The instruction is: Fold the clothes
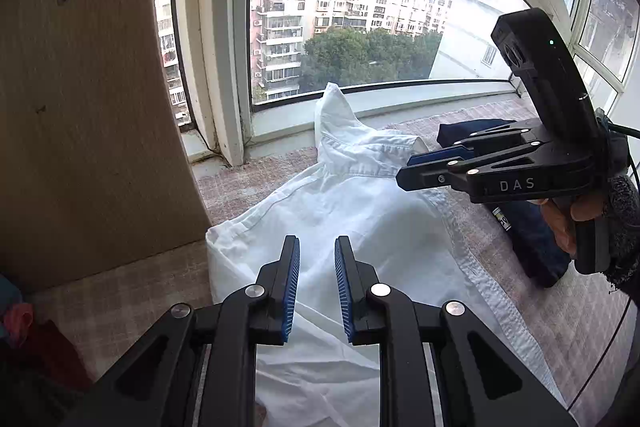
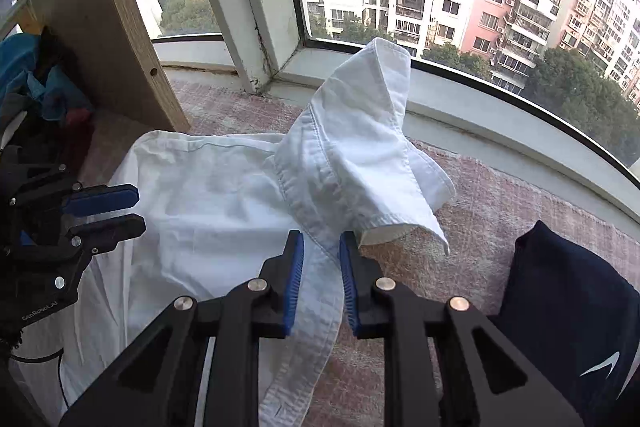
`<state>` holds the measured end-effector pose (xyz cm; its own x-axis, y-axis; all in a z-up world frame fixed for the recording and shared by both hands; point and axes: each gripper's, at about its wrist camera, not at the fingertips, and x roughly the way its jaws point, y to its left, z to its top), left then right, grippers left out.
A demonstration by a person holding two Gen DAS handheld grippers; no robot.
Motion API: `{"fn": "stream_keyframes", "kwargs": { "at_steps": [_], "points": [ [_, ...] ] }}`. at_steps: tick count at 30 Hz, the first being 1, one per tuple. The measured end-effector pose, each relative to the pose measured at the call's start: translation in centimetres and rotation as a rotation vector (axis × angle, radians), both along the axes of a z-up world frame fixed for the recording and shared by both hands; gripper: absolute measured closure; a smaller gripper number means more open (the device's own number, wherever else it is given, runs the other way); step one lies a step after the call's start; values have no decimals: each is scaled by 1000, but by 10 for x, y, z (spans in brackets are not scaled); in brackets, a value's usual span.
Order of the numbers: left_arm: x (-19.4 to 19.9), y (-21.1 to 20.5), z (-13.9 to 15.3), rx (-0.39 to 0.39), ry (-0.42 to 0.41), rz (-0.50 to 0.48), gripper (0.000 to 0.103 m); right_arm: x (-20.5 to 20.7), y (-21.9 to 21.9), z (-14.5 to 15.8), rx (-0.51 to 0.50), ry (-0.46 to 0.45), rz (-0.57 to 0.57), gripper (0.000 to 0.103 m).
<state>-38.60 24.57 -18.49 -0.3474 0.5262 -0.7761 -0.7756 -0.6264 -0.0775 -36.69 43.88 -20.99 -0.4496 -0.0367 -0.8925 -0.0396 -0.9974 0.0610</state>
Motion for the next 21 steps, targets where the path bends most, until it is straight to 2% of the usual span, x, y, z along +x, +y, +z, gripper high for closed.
{"fn": "stream_keyframes", "kwargs": {
  "at_steps": [2,3,4,6,7,10,11,13,16,18,21],
  "points": [
    [2,17,-26,-121,34,-6,85,7,4,8,-23,45,-15,88],
    [-1,16,-35,-154,24,0,85,14,3,17,-27,88,-25,88],
    [-4,15,-42,-174,13,8,85,20,-3,25,-77,123,-1,88],
    [-7,4,-37,-112,-10,38,85,31,-21,33,-195,158,81,88],
    [-8,-1,-32,-90,-23,53,85,33,-35,29,-226,127,138,88],
    [-3,-20,-5,4,-52,68,86,40,-68,-2,-143,10,227,88],
    [4,-26,4,21,-53,59,86,44,-67,-5,-127,12,217,92],
    [23,-38,17,44,-72,26,86,51,-57,-3,-138,14,161,92],
    [54,-53,29,80,-113,-20,87,86,-26,25,-283,82,48,92],
    [79,-58,29,103,-154,-51,87,125,-20,35,-314,89,-10,91],
    [119,-47,16,40,-153,-149,85,172,-26,24,-375,23,-64,89]
  ]
}}
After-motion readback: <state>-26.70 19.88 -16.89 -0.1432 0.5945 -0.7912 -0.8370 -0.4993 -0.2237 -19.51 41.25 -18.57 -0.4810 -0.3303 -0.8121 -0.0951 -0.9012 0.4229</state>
